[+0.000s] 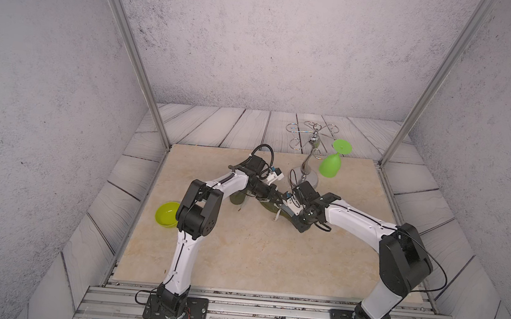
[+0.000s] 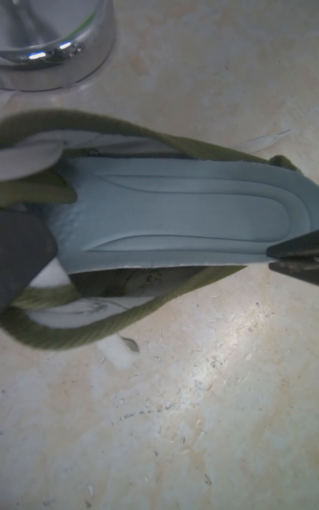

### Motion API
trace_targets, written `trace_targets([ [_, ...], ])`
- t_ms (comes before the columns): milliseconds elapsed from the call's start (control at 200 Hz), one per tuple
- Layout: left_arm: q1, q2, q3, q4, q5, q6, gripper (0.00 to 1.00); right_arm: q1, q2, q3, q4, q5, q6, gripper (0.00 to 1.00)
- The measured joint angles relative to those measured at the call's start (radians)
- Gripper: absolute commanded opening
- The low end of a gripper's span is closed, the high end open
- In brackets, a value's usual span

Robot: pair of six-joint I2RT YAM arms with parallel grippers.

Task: Insert the insole into the shoe

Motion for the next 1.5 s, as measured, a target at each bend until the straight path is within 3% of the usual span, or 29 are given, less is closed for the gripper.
trace_targets([
  [701, 0.009, 0.032, 0.004, 0.02, -0.005, 0.0, 0.0, -0.072, 0.1, 0.027, 0.169, -0.017, -0.038, 0.0],
  [981, 0.013, 0.035, 0.013, 0.02, -0.005, 0.002, 0.0, -0.084, 0.134, 0.119, 0.116, -0.054, -0.058, 0.0],
  [1241, 0.014, 0.033, 0.027, -0.088, -0.005, 0.063, 0.0, -0.07, 0.1, 0.089, 0.105, -0.1, -0.026, 0.0],
  [1501, 0.014, -0.012, 0.035, -0.316, -0.031, 0.19, 0.0, -0.025, -0.005, 0.027, 0.047, -0.135, -0.011, 0.0],
])
